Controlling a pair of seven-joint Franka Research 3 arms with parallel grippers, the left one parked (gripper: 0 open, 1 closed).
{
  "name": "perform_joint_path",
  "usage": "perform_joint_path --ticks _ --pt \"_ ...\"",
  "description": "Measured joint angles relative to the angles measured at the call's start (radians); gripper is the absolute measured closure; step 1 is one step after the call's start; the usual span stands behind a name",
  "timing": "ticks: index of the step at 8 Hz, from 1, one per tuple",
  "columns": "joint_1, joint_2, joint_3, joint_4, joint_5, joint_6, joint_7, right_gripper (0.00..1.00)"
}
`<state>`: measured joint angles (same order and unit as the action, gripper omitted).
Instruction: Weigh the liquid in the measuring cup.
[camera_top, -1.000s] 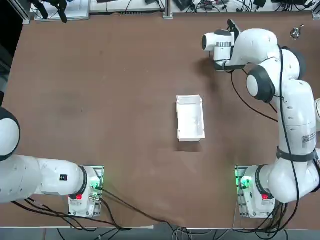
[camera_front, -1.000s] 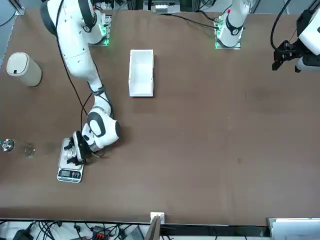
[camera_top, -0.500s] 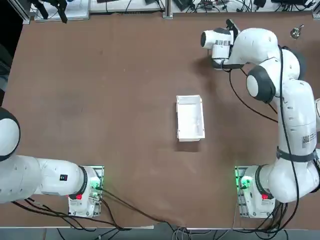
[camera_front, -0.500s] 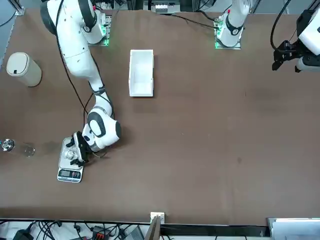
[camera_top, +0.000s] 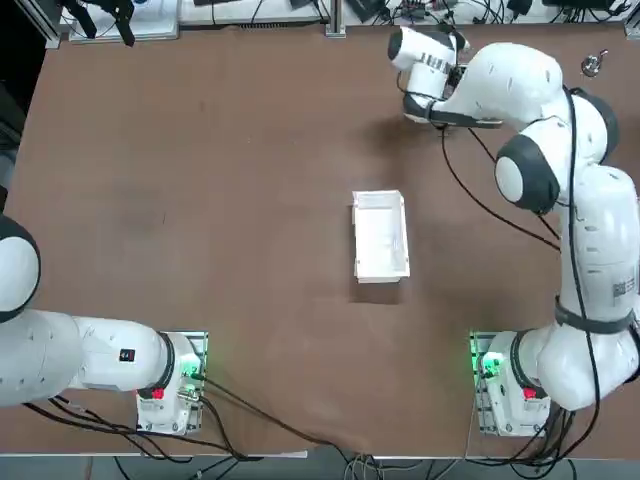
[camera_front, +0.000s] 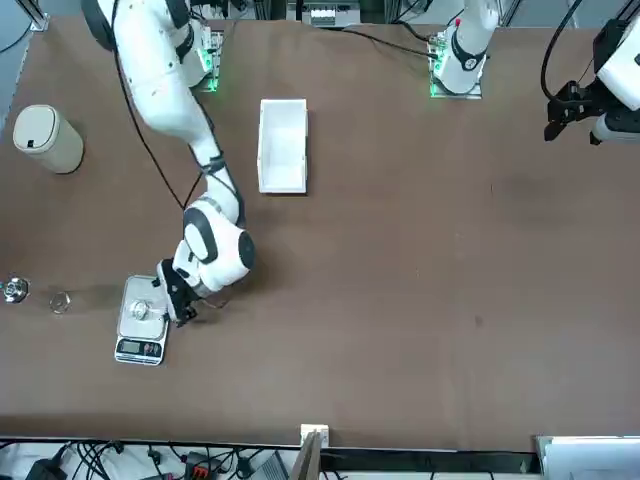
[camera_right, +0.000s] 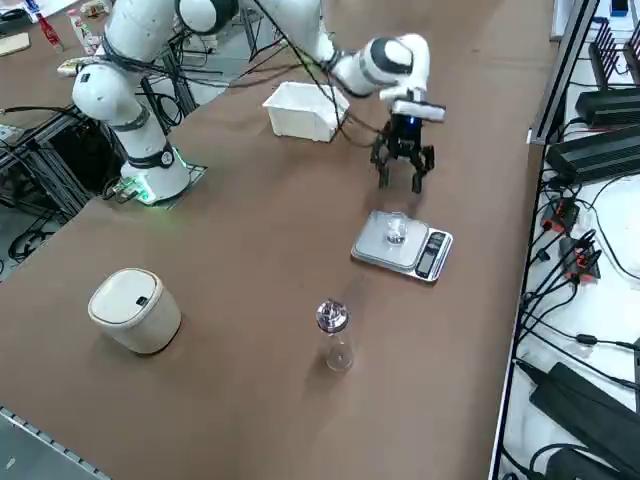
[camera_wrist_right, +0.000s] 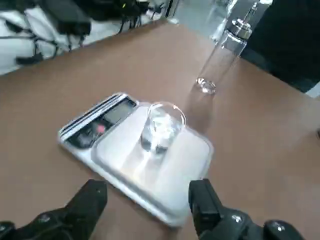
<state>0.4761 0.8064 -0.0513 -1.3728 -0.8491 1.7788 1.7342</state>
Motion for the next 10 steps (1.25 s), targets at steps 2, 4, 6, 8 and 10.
perform_joint_path --ticks 2,4,6,8,10 --pt "0.019 -0.145 -0.001 0.008 0.18 -0.086 -0.291 0.0" --pt "-0.003 -0.278 -0.007 0.007 0.288 -0.191 -0.566 0.0" --pt "-0.055 -0.387 -0.013 0.005 0.389 -0.255 -0.792 0.0" --pt "-0.117 -0.468 -0.016 -0.002 0.475 -0.284 -0.977 0.0" --pt "-0.184 -0.532 -0.019 -0.005 0.543 -0.318 -1.186 0.0"
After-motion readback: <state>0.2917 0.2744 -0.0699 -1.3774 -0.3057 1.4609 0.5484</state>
